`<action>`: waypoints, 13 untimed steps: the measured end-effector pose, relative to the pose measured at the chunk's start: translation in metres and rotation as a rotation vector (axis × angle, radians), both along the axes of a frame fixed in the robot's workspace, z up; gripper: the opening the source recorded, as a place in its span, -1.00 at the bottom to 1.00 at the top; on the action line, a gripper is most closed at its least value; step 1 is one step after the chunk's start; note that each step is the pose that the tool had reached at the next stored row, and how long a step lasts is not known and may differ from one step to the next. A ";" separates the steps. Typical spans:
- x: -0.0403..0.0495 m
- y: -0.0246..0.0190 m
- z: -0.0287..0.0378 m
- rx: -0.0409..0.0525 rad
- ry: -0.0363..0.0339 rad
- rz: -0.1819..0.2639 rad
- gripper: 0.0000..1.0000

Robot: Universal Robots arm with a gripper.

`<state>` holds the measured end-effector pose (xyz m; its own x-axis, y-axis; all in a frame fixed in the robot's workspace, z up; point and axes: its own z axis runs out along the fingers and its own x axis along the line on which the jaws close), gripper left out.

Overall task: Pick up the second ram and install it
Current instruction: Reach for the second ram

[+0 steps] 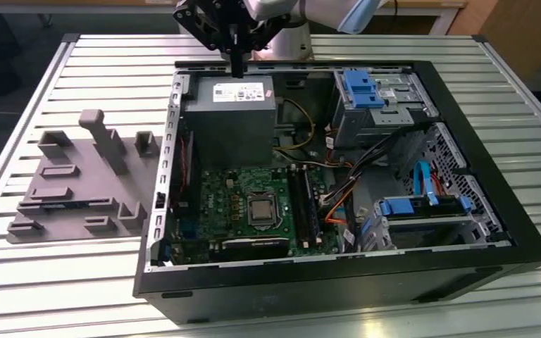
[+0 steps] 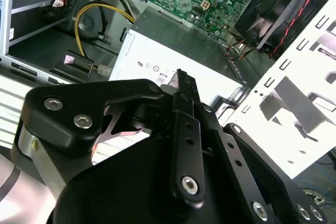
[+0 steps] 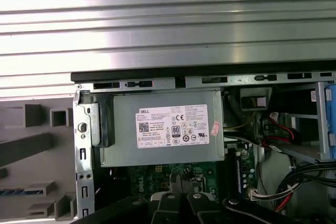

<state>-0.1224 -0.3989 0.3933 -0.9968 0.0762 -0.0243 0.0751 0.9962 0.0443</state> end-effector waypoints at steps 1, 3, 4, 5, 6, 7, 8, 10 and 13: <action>-0.0003 0.0000 0.0000 0.0000 0.0000 0.000 -0.79; -0.0012 -0.0001 0.0000 0.0000 0.0001 0.000 -0.79; -0.0020 -0.0001 0.0000 0.0001 0.0001 0.000 -0.79; -0.0028 -0.0001 0.0000 0.0000 0.0002 0.000 -0.79; -0.0038 -0.0001 0.0000 0.0000 0.0002 0.000 -0.79; -0.0047 -0.0001 0.0000 0.0001 0.0002 0.000 -0.79; -0.0053 0.0000 0.0000 0.0000 0.0002 0.000 -0.79; -0.0056 0.0000 0.0000 0.0001 0.0003 0.000 -0.79; -0.0058 0.0000 0.0000 0.0000 0.0005 0.000 -0.79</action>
<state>-0.1282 -0.3989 0.3933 -0.9968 0.0762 -0.0237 0.0751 0.9962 0.0443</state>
